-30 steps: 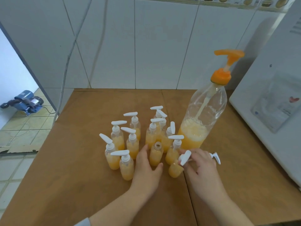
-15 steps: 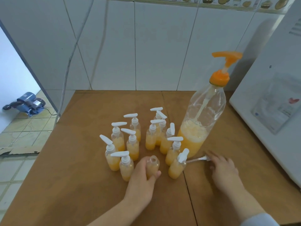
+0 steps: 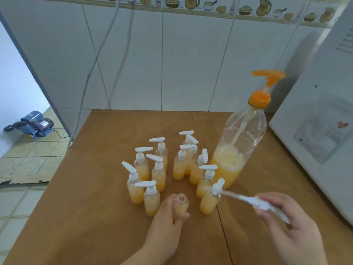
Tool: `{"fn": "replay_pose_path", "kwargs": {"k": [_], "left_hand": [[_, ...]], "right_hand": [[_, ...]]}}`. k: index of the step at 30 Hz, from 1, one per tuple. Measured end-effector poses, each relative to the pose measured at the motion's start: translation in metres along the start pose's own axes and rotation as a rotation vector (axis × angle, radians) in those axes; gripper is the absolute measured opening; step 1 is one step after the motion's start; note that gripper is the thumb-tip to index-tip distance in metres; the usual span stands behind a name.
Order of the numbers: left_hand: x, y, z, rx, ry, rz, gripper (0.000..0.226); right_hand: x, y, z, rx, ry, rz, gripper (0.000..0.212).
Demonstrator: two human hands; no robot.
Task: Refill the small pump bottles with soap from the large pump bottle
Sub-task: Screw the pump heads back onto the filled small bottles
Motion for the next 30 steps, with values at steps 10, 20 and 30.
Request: {"fn": "replay_pose_path", "kwargs": {"k": [10, 20, 30], "left_hand": [[0.0, -0.002, -0.002, 0.011, -0.037, -0.023, 0.047], [0.019, -0.003, -0.034, -0.068, -0.418, -0.006, 0.048], [0.032, 0.036, -0.082, 0.061, -0.604, -0.101, 0.044]], "right_hand": [[0.004, -0.039, 0.042, 0.144, 0.273, 0.176, 0.024], [-0.008, -0.094, 0.089, 0.166, 0.214, 0.573, 0.037], [-0.011, -0.102, 0.085, -0.538, -0.571, 0.412, 0.014]]}}
Point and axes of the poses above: each hand's wrist, its own x-axis away from the middle knuckle, its own y-axis out of the back of the hand, z = x × y, the point moved 9 cm from there along -x, towards the middle knuckle, and after that the axes turned 6 degrees about -z, right-handed, at the moved point
